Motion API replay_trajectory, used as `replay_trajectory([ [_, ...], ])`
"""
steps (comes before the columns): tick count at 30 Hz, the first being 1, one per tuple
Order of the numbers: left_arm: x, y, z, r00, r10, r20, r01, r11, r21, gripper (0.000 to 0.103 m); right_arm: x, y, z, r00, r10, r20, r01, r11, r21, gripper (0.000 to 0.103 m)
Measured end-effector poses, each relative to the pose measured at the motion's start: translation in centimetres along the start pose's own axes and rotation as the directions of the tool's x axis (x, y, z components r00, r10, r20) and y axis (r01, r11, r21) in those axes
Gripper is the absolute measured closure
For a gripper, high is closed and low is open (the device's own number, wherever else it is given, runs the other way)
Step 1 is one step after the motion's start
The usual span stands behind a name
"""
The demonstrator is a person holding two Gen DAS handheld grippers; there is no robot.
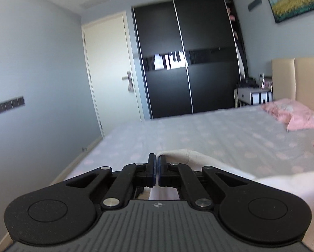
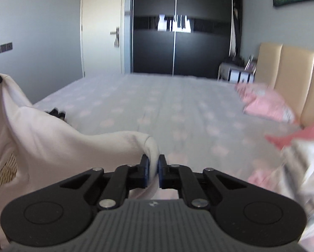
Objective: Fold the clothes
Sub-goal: 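Lift the cream sweater high with both grippers and shake it out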
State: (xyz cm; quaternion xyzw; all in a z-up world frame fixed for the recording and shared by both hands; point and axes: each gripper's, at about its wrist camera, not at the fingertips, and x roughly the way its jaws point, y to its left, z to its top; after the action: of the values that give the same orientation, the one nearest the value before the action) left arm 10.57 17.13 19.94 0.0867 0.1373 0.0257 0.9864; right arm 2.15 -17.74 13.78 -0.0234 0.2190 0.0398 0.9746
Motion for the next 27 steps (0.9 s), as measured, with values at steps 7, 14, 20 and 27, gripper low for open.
replay_trajectory([
  [7, -5.6, -0.8, 8.7, 0.979, 0.008, 0.205, -0.014, 1.0, 0.028, 0.103, -6.7, -3.6, 10.4, 0.962, -0.107, 0.251, 0.128, 0.989, -0.069, 0.093],
  [14, -4.2, -3.2, 6.6, 0.988, -0.132, 0.078, 0.127, 0.99, 0.062, 0.103, -10.2, -6.5, 11.1, 0.957, -0.13, 0.258, 0.162, 0.981, -0.11, 0.093],
  [20, 0.4, -6.5, -3.3, 0.936, -0.269, -0.228, 0.295, 0.952, 0.085, 0.103, -5.3, -9.4, 1.5, 0.988, -0.149, -0.031, 0.143, 0.977, -0.157, 0.093],
  [27, 1.3, -10.4, -16.6, 0.764, -0.309, -0.566, 0.469, 0.869, 0.159, 0.103, -1.6, -11.3, -11.9, 0.904, -0.108, -0.414, 0.018, 0.976, -0.216, 0.093],
])
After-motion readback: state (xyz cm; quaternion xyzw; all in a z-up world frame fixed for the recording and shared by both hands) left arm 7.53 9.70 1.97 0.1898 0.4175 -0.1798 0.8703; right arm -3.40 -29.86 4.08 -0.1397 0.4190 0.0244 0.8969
